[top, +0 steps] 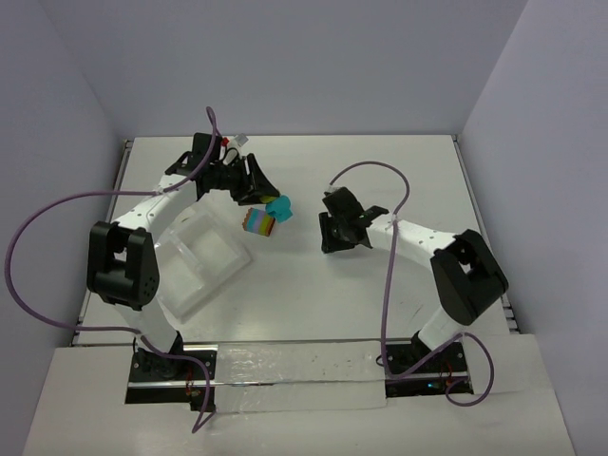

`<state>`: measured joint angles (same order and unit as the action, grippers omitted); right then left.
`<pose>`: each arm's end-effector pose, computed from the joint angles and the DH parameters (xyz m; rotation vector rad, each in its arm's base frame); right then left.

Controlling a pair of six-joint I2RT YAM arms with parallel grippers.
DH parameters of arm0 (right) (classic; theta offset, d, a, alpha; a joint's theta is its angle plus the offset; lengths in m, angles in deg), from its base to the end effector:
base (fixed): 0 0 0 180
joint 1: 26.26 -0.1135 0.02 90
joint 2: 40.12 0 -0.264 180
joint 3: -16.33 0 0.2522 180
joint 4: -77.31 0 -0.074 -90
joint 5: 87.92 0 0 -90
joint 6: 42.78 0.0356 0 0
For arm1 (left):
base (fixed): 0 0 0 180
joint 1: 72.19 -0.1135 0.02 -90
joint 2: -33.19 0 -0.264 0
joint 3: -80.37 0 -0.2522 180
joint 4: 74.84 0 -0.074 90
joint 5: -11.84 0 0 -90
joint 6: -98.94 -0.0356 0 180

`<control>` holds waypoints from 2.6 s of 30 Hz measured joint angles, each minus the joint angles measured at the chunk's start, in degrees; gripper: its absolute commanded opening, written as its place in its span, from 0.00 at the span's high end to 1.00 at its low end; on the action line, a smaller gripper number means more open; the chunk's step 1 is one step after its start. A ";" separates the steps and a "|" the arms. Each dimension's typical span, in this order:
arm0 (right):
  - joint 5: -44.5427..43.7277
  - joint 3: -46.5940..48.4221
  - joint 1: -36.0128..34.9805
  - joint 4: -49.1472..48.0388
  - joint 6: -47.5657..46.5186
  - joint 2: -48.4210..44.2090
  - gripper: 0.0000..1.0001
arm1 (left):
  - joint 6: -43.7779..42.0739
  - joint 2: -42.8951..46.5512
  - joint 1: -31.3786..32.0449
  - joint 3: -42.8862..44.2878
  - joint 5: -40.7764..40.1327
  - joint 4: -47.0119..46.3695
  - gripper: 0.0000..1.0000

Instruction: Sort the legos into containers by color

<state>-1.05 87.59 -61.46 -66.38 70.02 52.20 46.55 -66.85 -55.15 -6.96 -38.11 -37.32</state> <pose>0.2668 0.1858 0.1944 -0.2602 2.5879 0.3069 0.3641 -0.1356 0.2696 -0.0728 2.4855 -1.2648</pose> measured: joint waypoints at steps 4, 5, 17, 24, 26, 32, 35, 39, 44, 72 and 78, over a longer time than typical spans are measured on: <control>-1.19 0.00 0.00 1.17 0.80 2.31 0.21 | 0.64 0.17 0.02 0.00 -1.66 0.29 1.00; -1.21 0.00 0.00 1.10 0.89 2.35 0.16 | 0.72 0.21 0.02 0.00 -2.05 0.42 1.00; -1.10 1.59 -1.65 -0.05 -4.12 -7.03 0.13 | 3.99 0.32 0.23 1.05 -9.60 5.49 1.00; -2.68 6.84 -10.49 -7.89 -11.53 -12.52 0.12 | 11.04 0.32 2.95 5.56 -19.11 11.73 1.00; -3.66 8.85 -12.16 -9.22 -13.14 -11.52 0.12 | 12.45 0.32 4.02 6.98 -21.21 13.69 1.00; -8.55 12.28 -16.33 -12.27 -17.26 -7.23 0.16 | 14.70 0.30 5.72 9.27 -24.78 17.72 1.00; -11.77 13.92 -17.77 -12.97 -18.84 -4.14 0.18 | 14.95 0.30 5.73 9.31 -25.33 19.07 1.00; -16.42 15.71 -19.17 -14.65 -20.84 -0.33 0.18 | 15.29 0.30 5.75 9.31 -25.35 19.83 1.00; -19.84 16.53 -19.58 -15.78 -22.48 2.33 0.21 | 15.32 0.30 5.74 9.35 -25.35 20.33 1.00; -26.58 18.38 -21.83 -17.49 -23.73 8.30 0.77 | 15.62 0.30 5.73 10.22 -26.47 21.19 1.00; -27.75 18.37 -21.92 -17.43 -23.71 8.45 1.00 | 15.77 0.30 5.68 10.38 -26.50 21.15 1.00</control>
<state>-28.80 105.96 -83.38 -83.82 46.31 60.65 62.32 -66.56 -49.47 3.42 -64.61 -16.17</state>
